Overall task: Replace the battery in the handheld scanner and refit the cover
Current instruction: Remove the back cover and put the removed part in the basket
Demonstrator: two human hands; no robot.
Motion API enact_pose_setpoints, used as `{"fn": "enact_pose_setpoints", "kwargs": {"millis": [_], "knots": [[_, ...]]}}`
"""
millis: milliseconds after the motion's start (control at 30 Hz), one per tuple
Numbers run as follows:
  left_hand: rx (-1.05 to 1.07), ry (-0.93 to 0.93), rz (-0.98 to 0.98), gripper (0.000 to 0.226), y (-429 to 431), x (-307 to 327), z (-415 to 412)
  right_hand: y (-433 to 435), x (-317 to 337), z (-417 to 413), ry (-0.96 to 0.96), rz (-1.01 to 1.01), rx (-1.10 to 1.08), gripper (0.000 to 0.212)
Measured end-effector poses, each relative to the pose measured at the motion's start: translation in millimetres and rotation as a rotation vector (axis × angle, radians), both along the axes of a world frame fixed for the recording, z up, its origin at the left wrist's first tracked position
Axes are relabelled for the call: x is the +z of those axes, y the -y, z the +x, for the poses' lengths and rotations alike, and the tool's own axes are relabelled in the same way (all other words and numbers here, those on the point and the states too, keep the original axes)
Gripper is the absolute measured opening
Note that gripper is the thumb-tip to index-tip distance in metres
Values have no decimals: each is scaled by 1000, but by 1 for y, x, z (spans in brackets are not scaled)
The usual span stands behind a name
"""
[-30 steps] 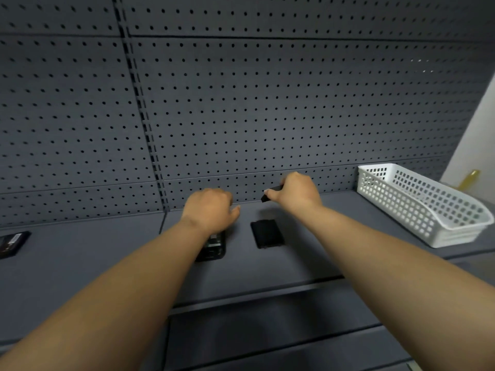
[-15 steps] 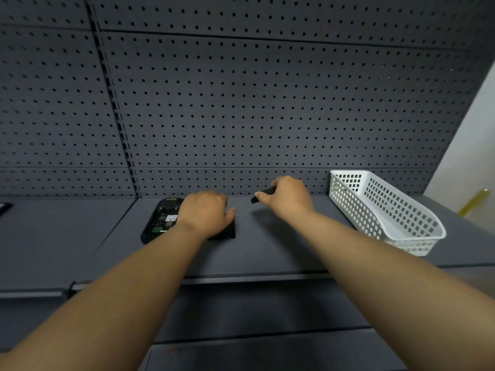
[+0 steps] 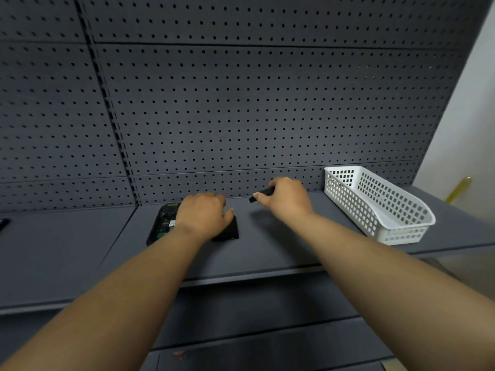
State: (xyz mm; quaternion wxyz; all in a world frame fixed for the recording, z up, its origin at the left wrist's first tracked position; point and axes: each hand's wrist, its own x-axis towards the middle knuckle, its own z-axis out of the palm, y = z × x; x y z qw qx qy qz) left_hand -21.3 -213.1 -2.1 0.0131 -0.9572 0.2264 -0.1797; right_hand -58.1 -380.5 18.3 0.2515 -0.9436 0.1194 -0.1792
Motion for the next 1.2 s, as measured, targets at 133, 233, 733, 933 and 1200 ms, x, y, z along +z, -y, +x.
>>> {"fn": "enact_pose_setpoints", "kwargs": {"millis": [133, 233, 733, 933, 1200], "knots": [[-23, 10, 1, 44, 2, 3, 0, 3, 1, -7, 23, 7, -13, 33], [-28, 11, 5, 44, 8, 5, -1, 9, 2, -10, 34, -6, -27, 34], [11, 22, -23, 41, 105, 11, -12, 102, 22, -25, 93, -33, 8, 45], [74, 27, -42, 41, 150, 10, -21, 157, 31, -33, 111, -29, 63, 42], [126, 22, -63, 42, 201, 4, -37, 224, 32, -50, 105, -10, 104, 44]]}}
